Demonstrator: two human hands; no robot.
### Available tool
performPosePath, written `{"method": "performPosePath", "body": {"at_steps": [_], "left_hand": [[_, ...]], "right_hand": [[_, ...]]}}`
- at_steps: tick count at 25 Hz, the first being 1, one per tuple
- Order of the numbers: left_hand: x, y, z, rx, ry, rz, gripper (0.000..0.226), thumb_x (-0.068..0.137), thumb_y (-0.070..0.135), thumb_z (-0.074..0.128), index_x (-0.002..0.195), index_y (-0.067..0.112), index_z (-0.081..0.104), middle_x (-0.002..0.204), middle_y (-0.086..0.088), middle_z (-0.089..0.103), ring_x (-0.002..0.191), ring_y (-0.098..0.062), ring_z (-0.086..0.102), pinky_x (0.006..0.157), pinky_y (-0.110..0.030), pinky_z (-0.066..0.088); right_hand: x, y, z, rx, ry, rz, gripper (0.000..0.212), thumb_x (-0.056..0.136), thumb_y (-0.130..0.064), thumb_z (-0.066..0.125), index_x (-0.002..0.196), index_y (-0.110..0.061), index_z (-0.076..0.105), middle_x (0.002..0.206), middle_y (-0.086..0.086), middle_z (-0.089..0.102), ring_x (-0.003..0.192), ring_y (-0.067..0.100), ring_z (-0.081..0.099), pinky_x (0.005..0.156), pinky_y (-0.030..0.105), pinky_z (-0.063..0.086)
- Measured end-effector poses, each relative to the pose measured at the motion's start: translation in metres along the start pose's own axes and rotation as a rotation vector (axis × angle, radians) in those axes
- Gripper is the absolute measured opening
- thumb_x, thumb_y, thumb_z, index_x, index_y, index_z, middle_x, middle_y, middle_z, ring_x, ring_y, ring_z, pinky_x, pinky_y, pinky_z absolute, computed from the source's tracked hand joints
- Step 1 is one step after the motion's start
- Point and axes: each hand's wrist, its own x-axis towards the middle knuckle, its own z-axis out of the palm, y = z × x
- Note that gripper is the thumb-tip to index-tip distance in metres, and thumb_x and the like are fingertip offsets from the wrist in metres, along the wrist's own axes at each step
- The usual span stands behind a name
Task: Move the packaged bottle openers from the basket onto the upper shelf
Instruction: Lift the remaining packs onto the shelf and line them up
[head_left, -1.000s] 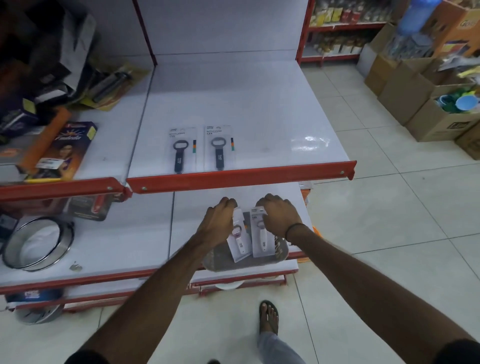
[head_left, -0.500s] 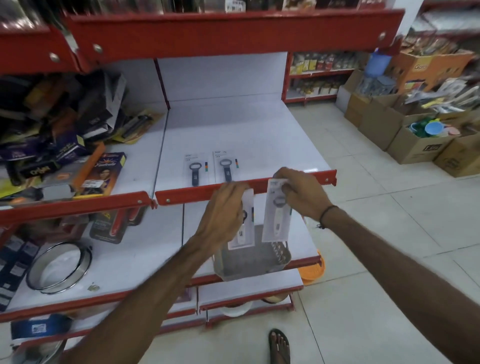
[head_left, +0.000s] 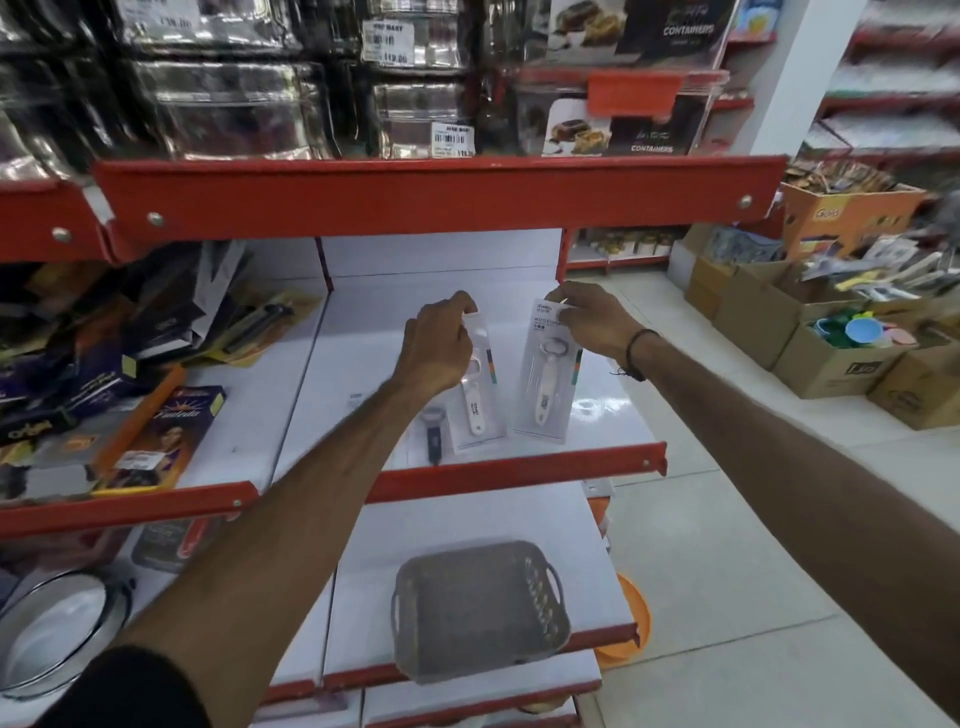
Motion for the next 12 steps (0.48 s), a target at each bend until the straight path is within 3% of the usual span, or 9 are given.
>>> {"method": "performPosePath", "body": {"at_steps": [2, 6, 9, 12], "left_hand": [[0.015, -0.006, 0.014, -0.001, -0.040, -0.057, 0.033, 0.095, -0.003, 0.039, 0.117, 0.007, 0.060, 0.114, -0.022, 0.070, 0.102, -0.039, 0.065, 0.097, -0.051, 0.053], [0.021, -0.026, 0.048, 0.016, -0.248, -0.160, 0.032, 0.097, 0.002, 0.037, 0.116, 0.013, 0.060, 0.118, -0.018, 0.071, 0.107, -0.036, 0.063, 0.108, -0.051, 0.043], [0.024, -0.035, 0.059, 0.009, -0.287, -0.147, 0.030, 0.098, 0.005, 0.037, 0.114, 0.015, 0.060, 0.115, -0.013, 0.072, 0.107, -0.033, 0.063, 0.109, -0.048, 0.037], [0.027, -0.040, 0.058, 0.083, -0.358, -0.111, 0.038, 0.101, 0.015, 0.037, 0.132, 0.022, 0.059, 0.139, -0.008, 0.061, 0.130, -0.030, 0.052, 0.111, -0.046, 0.026]], "right_hand": [[0.023, 0.008, 0.006, -0.106, -0.054, 0.020, 0.033, 0.091, -0.007, 0.044, 0.109, -0.023, 0.067, 0.121, 0.011, 0.066, 0.095, 0.025, 0.057, 0.071, 0.025, 0.041], [0.043, 0.038, 0.032, -0.329, -0.319, 0.007, 0.040, 0.095, 0.000, 0.041, 0.126, -0.010, 0.063, 0.135, 0.014, 0.060, 0.117, 0.030, 0.056, 0.082, 0.028, 0.041], [0.044, 0.046, 0.040, -0.289, -0.365, 0.001, 0.041, 0.096, -0.004, 0.041, 0.128, -0.014, 0.063, 0.137, 0.010, 0.061, 0.114, 0.024, 0.056, 0.086, 0.029, 0.041], [0.042, 0.046, 0.039, -0.535, -0.399, -0.030, 0.051, 0.096, -0.016, 0.043, 0.146, -0.025, 0.045, 0.151, 0.005, 0.047, 0.134, 0.028, 0.047, 0.104, 0.036, 0.041]]}}
